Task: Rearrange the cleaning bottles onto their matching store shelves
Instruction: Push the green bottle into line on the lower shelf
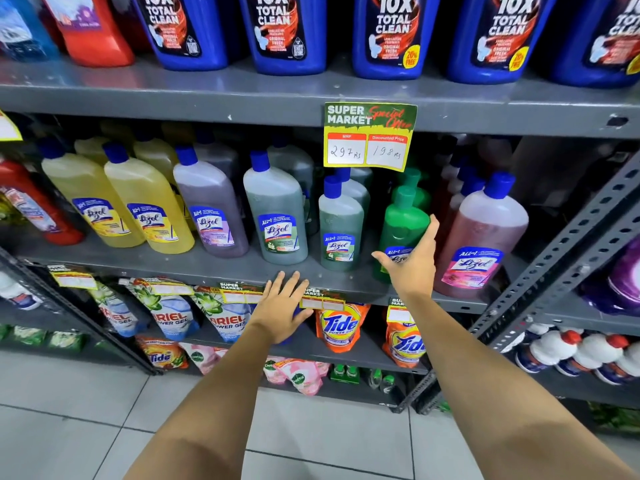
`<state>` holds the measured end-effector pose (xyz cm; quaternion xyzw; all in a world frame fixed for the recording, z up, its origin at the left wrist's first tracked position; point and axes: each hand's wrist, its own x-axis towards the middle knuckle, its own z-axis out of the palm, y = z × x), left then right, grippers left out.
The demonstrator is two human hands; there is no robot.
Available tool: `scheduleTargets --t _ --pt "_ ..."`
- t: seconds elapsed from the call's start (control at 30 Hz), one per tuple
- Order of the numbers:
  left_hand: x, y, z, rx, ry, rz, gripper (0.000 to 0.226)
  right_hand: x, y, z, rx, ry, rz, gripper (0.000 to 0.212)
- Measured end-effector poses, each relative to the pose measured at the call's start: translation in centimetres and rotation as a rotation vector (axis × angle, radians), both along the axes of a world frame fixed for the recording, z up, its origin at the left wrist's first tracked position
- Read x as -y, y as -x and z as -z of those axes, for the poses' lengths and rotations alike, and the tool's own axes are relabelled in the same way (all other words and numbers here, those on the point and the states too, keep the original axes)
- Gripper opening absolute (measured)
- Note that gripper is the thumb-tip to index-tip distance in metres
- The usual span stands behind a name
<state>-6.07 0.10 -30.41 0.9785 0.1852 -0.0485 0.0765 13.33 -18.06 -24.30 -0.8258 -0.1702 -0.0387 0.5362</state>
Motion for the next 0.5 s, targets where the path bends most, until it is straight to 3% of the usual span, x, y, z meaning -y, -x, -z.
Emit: scheduleTargets --t 0.13,0.27,0.37,0.43,0.5 --pt "0.0 0.1 0.0 -0.007 -0.002 0.003 0.064 0.2 -0.2 0.2 0.025 0.003 0.001 0.120" --pt "-0.3 0.5 -1.6 0.010 -0.122 0.006 0.061 0.1 1.1 0.7 0.021 -0.066 -0.009 0.122" --pt "-1.3 1.0 -4.0 0.196 -0.127 0.010 0.054 0.3 3.9 1.4 0.163 -0.185 0.056 0.097" --pt "-3.1 1.8 -6.4 0.437 -0.126 0.022 0.043 -0.5 5.6 0.1 0.352 -0.309 0.057 0.072" --pt "-5.3 3.3 -9.3 0.601 -0.137 0.038 0.034 -2.2 7.2 -2.7 0.499 -0.391 -0.005 0.059"
